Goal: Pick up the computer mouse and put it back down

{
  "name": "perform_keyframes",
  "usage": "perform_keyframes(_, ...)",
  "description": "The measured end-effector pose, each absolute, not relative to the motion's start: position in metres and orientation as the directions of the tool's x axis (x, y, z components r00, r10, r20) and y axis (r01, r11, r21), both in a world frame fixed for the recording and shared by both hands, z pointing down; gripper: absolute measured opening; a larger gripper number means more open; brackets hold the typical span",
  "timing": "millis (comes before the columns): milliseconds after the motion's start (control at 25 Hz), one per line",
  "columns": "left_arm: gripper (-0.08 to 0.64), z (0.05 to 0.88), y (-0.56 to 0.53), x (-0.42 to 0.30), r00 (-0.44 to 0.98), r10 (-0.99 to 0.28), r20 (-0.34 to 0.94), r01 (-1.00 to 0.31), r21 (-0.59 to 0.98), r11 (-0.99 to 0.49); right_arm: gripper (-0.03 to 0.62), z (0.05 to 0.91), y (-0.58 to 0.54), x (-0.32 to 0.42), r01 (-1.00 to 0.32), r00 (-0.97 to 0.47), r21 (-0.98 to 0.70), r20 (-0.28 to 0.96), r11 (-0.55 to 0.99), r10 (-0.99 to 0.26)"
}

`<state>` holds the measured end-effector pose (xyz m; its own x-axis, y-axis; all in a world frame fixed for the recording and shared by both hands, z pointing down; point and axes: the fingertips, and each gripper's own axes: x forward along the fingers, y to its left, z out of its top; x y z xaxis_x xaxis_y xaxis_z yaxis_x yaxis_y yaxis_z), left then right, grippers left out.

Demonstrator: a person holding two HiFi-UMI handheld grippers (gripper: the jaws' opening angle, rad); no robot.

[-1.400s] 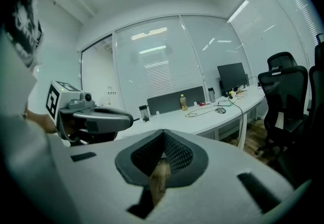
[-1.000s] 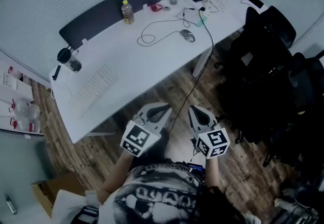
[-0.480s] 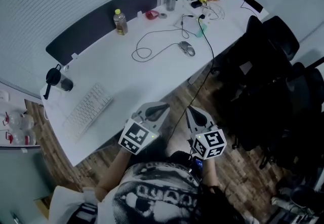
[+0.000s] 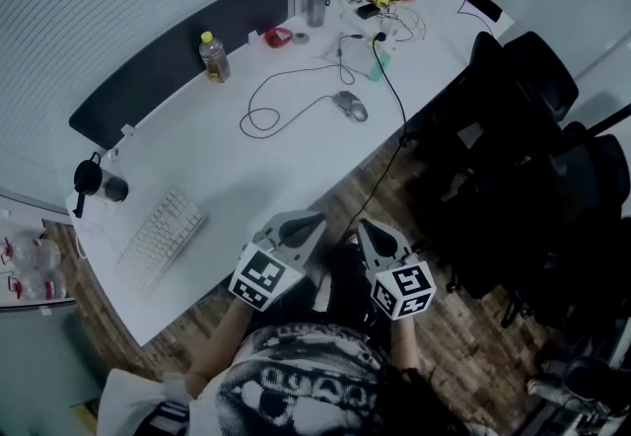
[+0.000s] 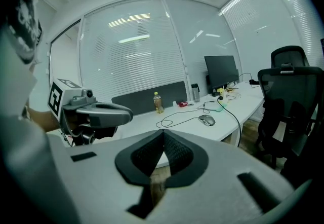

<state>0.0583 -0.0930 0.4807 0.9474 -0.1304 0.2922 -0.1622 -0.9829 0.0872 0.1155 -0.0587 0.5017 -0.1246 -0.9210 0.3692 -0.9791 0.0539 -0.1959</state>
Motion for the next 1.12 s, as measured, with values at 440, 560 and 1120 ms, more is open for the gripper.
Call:
perform_keyframes(440, 0.006, 0.488, -0.171, 0.109, 0.891, -0.33, 0.312, -0.372, 0.086, -0.924, -0.008, 0.519, -0.155, 0.185, -0.95, -0.296, -0.207, 0.372, 0.233, -0.88)
perform_keyframes(560, 0.006, 0.475, -0.197, 0.137, 0.874, -0.396, 0.281, -0.431, 0.074, -0.899, -0.008, 0.522, -0.188, 0.212, -0.931, -0.363, -0.19, 0.387, 0.312, -0.848)
perform_keyframes(1120, 0.006, 0.461, -0.266, 0.166, 0.73, -0.611, 0.308, -0.649, 0.031, -0.76, 0.097, 0.598, -0.316, 0.286, -0.894, -0.426, -0.115, 0.516, 0.433, -0.743)
